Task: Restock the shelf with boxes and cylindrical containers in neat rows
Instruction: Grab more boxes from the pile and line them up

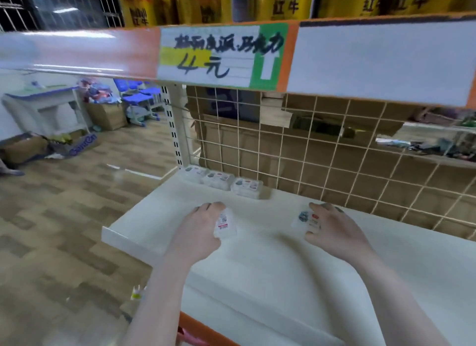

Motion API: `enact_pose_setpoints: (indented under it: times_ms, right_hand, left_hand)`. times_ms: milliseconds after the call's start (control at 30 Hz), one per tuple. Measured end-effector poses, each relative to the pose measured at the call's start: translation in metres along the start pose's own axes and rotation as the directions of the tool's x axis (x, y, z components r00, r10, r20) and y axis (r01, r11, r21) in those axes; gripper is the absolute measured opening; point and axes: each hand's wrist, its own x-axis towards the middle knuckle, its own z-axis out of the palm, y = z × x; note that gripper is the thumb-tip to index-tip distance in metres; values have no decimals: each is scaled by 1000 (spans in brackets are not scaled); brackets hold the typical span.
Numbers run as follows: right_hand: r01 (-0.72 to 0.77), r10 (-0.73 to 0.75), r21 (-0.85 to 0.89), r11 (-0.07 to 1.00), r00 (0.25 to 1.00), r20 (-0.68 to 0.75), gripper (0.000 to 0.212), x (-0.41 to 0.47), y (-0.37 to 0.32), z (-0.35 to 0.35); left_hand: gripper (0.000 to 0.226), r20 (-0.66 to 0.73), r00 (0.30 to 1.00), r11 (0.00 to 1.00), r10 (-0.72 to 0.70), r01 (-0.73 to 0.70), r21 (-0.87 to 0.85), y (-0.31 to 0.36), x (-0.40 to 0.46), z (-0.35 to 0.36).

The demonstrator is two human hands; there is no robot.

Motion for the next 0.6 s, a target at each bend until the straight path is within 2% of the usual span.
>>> enact_pose_setpoints:
  times_ms: [267, 467, 600]
  right_hand:
    - [-56, 56, -1, 998, 998, -19, 71, 42, -42, 14]
    - [-86, 82, 70, 994, 995, 49, 57, 71, -59, 17]
    - [-125, 121, 49, 991, 989, 86, 72, 94, -53, 24]
  left_hand:
    - [63, 26, 997, 996, 77, -75, -49, -57, 26, -4]
    - [60, 85, 992, 994, 93, -88, -58, -87, 34, 0]
    - [60, 110, 987, 992, 118, -112, -62, -96, 38, -1]
